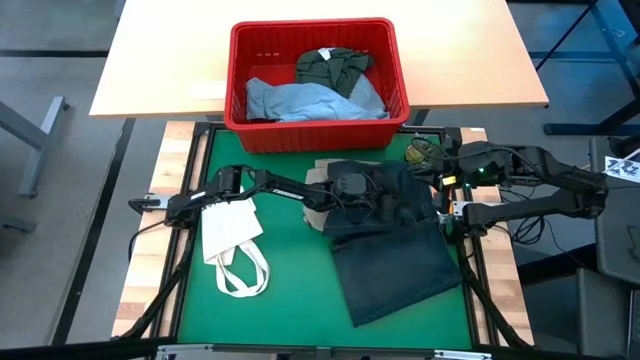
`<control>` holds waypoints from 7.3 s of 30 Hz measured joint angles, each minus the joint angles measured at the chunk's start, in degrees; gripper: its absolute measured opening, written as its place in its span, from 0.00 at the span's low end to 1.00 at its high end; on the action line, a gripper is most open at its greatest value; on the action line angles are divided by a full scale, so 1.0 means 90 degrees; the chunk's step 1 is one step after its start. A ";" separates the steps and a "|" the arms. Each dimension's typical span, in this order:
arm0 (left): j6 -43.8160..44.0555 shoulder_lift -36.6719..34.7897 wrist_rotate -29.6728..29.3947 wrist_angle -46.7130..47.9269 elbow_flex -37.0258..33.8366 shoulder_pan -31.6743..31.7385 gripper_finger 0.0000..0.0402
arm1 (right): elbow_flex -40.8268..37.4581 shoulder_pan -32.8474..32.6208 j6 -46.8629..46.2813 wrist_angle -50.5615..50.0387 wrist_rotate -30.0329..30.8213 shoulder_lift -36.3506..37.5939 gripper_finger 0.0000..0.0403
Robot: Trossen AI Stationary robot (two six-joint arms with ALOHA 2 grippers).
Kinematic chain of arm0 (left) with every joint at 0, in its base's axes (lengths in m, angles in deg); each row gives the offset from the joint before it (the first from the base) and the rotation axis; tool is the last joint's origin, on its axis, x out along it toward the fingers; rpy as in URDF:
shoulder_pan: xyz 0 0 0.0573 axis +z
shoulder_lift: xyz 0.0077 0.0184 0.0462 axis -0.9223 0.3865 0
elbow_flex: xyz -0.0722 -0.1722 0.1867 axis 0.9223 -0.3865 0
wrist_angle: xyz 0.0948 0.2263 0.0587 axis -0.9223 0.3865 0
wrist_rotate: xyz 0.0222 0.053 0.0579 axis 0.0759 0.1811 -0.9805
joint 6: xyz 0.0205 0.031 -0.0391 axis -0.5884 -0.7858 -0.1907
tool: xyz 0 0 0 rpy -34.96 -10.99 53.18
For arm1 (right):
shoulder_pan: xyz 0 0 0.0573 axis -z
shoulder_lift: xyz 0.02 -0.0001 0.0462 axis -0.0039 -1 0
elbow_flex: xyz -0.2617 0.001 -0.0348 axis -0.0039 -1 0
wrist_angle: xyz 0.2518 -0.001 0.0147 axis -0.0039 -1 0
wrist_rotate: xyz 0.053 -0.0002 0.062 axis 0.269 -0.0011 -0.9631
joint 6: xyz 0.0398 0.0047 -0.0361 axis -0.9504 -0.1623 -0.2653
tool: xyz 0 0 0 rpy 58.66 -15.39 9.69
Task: Fold Laundry from Bin
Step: Fold the dark blue jeans
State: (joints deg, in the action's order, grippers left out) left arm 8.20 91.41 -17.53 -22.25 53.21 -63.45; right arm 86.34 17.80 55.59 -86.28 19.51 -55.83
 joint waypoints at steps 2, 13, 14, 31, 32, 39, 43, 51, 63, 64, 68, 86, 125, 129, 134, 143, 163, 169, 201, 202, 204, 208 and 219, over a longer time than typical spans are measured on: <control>-0.0063 0.0033 -0.0172 0.0027 0.0002 -0.0002 0.01 | 0.0000 0.0000 -0.0003 0.0003 0.0000 -0.0012 0.12; -0.1167 0.0033 -0.0394 0.0117 0.0007 -0.0075 0.18 | -0.0002 0.0000 -0.0039 0.0007 0.0000 -0.0122 0.12; -0.1167 0.0033 -0.0305 0.0131 0.0007 -0.0073 0.20 | -0.0002 0.0000 -0.0048 0.0010 0.0000 -0.0143 0.12; -0.2340 -0.0884 0.2722 0.1213 0.0007 0.0612 0.35 | -0.0157 0.0000 -0.1860 -0.1333 -0.0180 -0.0561 0.12; -0.2377 -0.0994 0.2789 0.1505 0.0005 0.0672 0.34 | -0.0227 0.0000 -0.1972 -0.1408 -0.0251 -0.0562 0.12; -0.3638 -0.1934 0.2469 0.3775 0.0005 0.0789 0.29 | -0.0725 0.0000 -0.2059 -0.1671 -0.0515 -0.0562 0.12; -0.4347 -0.2605 0.1608 0.5057 0.0005 0.0756 0.26 | -0.0816 0.0000 -0.2057 -0.1654 -0.0533 -0.0618 0.12; -0.5020 -0.3567 0.0706 0.7359 0.0005 0.0749 0.25 | -0.0818 0.0000 -0.2412 -0.1617 -0.0701 -0.0912 0.25; -0.5179 -0.3702 0.0653 0.8231 -0.0487 0.0417 0.26 | -0.0818 0.0157 -0.2864 -0.1649 -0.0727 -0.2164 0.55; -0.5181 -0.3700 0.0648 0.8211 -0.0549 0.0382 0.25 | -0.0818 0.0211 -0.2864 -0.1660 -0.0738 -0.2280 0.56; -0.5178 -0.3711 0.0641 0.7885 -0.0950 0.0235 0.25 | -0.0818 0.0521 -0.2838 -0.1742 -0.0755 -0.2692 0.56; -0.5132 -0.3702 0.0651 0.7322 -0.1387 -0.0261 0.25 | -0.1414 0.0920 -0.2832 -0.1568 -0.1574 -0.3406 0.56; -0.4955 -0.3169 0.0137 0.6714 -0.1382 -0.0640 0.25 | -0.1487 0.0916 -0.2159 -0.1936 -0.0373 -0.3221 0.01; -0.4955 -0.2831 -0.0215 0.6653 -0.1382 -0.0682 0.25 | -0.1796 0.0916 -0.2162 -0.1840 -0.0236 -0.3220 0.02; -0.4945 -0.2356 -0.0366 0.6604 -0.1377 -0.0680 0.25 | -0.2134 0.0916 -0.2162 -0.1385 -0.0329 -0.3221 0.01; -0.4941 -0.1684 -0.0274 0.7139 -0.1338 -0.0831 0.25 | -0.2419 0.0916 -0.2165 -0.1176 -0.0430 -0.3219 0.04; -0.4955 -0.2476 -0.0311 0.7692 -0.1396 -0.0860 0.25 | -0.2433 0.0918 -0.2063 -0.1207 -0.0895 -0.3223 0.05; -0.4955 -0.2597 -0.0358 0.7670 -0.1389 -0.0860 0.25 | -0.2433 0.0918 -0.1948 -0.1180 -0.0894 -0.3224 0.05; -0.5162 -0.2670 -0.0736 0.7456 -0.0977 -0.0407 0.25 | -0.1080 0.0918 -0.1805 -0.2846 -0.0265 -0.2828 0.62; -0.5164 -0.2670 -0.0730 0.7426 -0.0899 -0.0371 0.25 | -0.1013 0.0918 -0.1805 -0.2784 -0.0117 -0.2790 0.62; -0.5164 -0.2670 -0.0723 0.7204 -0.0755 -0.0266 0.25 | -0.0917 0.0918 -0.1775 -0.2627 0.0211 -0.2762 0.62; -0.5166 -0.2678 -0.0756 0.6364 -0.0678 -0.0004 0.25 | -0.0929 0.0918 -0.1615 -0.2112 0.1165 -0.2764 0.62; -0.4780 -0.2478 -0.0928 0.5780 -0.0907 0.0836 0.25 | -0.1585 0.1315 -0.1632 -0.0897 0.2026 -0.2823 0.59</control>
State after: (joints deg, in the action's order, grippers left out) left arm -34.82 69.11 -25.88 29.77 45.05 -55.92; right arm 72.07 29.63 40.90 -94.35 37.75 -81.23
